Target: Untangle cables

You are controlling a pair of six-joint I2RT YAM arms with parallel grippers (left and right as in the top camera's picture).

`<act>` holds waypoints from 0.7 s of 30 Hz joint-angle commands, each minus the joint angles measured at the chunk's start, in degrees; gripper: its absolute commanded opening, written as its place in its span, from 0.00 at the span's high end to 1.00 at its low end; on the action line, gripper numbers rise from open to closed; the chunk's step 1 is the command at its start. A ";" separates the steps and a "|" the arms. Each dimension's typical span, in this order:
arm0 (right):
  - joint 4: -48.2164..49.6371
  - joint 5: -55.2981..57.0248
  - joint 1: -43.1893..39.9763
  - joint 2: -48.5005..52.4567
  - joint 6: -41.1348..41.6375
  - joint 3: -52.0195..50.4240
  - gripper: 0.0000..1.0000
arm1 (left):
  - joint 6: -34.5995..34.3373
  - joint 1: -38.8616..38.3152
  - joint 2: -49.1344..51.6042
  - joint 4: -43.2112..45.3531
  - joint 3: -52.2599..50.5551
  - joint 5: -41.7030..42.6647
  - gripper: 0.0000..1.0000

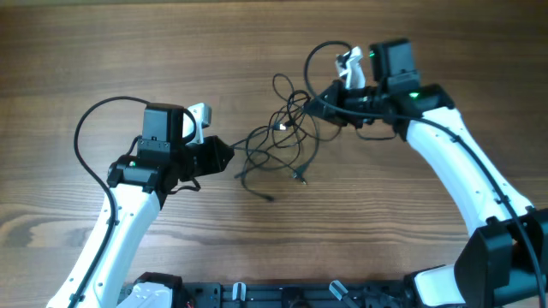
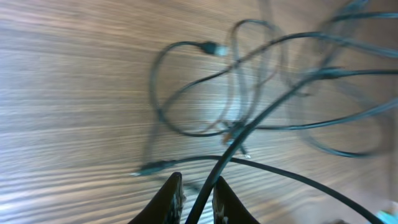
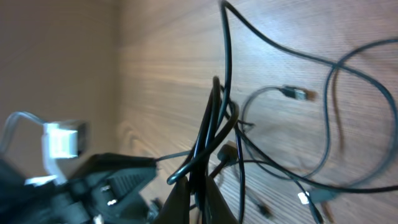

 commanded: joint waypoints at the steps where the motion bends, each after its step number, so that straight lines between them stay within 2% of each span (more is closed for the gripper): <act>1: 3.45 -16.74 -4.35 0.70 -4.35 -0.09 0.96 | -0.15 0.26 -0.61 -1.44 0.28 -10.64 0.84; 3: 5.88 -25.70 -6.71 0.70 -7.50 -0.09 0.96 | -0.92 0.90 -0.63 -1.33 0.28 -11.96 0.84; 5: 6.64 -31.30 -7.96 0.70 -10.23 -0.09 0.96 | -3.17 2.82 -0.63 -0.74 0.28 -11.96 0.75; 6: 6.64 -32.65 -8.17 0.70 -10.82 -0.09 0.96 | -4.22 3.78 -0.63 -0.33 0.28 -11.89 0.64; 7: 6.62 -33.79 -8.20 0.70 -11.72 -0.09 0.96 | -6.14 5.33 -0.63 0.48 0.28 -11.65 0.42; 8: 6.51 -33.77 -8.07 0.70 -11.72 -0.09 0.96 | -6.82 6.03 -0.63 0.92 0.28 -10.69 0.28; 10: 6.34 -33.24 -7.67 0.70 -11.39 -0.09 0.95 | -6.91 6.93 -0.61 2.16 0.28 -4.57 0.20; 15: 4.72 -29.46 -5.22 0.70 -11.32 -0.11 0.96 | 2.08 6.84 -0.61 3.96 0.28 16.35 0.13; 17: 5.22 -32.54 -4.13 0.70 -11.37 -0.11 0.96 | 5.14 6.84 -0.59 3.04 0.28 19.37 0.10; 19: 7.37 -37.42 -3.34 0.70 -11.32 -0.09 0.96 | 6.51 6.84 -0.48 1.49 0.28 17.09 0.14; 21: 10.25 -40.50 -3.04 0.70 -10.69 -0.09 0.96 | 5.86 6.84 -0.15 -0.22 0.28 6.38 0.28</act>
